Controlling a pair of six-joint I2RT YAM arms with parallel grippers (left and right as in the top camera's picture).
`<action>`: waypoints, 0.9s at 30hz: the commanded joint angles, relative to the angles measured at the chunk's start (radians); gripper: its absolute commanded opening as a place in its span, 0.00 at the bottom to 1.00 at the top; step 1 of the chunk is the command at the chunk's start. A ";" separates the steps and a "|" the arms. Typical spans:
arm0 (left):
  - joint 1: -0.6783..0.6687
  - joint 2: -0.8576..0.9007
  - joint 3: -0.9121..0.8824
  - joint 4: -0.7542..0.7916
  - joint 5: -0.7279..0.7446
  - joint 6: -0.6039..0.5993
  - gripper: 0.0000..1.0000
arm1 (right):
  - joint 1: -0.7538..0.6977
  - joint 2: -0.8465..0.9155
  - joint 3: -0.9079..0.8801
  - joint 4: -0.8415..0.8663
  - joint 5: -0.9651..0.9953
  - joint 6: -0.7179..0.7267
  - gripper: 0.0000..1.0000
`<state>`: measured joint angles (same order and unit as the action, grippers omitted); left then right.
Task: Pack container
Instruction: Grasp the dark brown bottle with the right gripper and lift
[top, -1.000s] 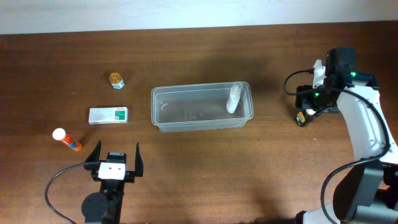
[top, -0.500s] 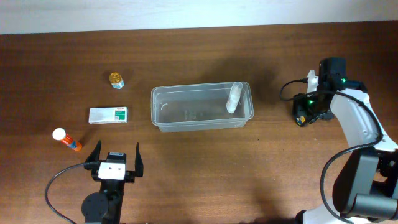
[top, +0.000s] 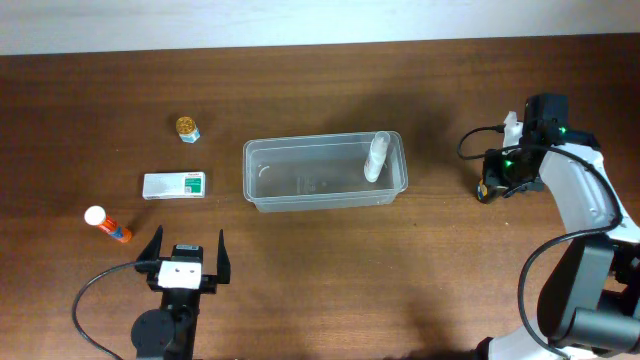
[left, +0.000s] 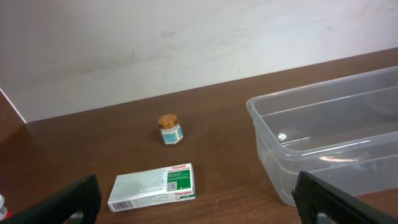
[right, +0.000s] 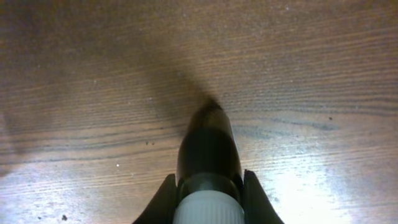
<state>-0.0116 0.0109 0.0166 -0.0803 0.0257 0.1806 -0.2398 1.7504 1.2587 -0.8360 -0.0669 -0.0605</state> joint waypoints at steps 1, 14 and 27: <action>0.005 -0.005 -0.008 0.001 -0.004 0.016 0.99 | -0.003 0.011 -0.008 -0.004 -0.036 -0.002 0.09; 0.005 -0.005 -0.008 0.001 -0.004 0.016 0.99 | 0.029 -0.029 0.277 -0.285 -0.162 -0.003 0.05; 0.005 -0.005 -0.008 0.001 -0.004 0.016 0.99 | 0.389 -0.082 0.629 -0.619 -0.162 0.096 0.05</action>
<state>-0.0116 0.0109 0.0166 -0.0803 0.0257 0.1806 0.0940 1.6794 1.8759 -1.4548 -0.2134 -0.0151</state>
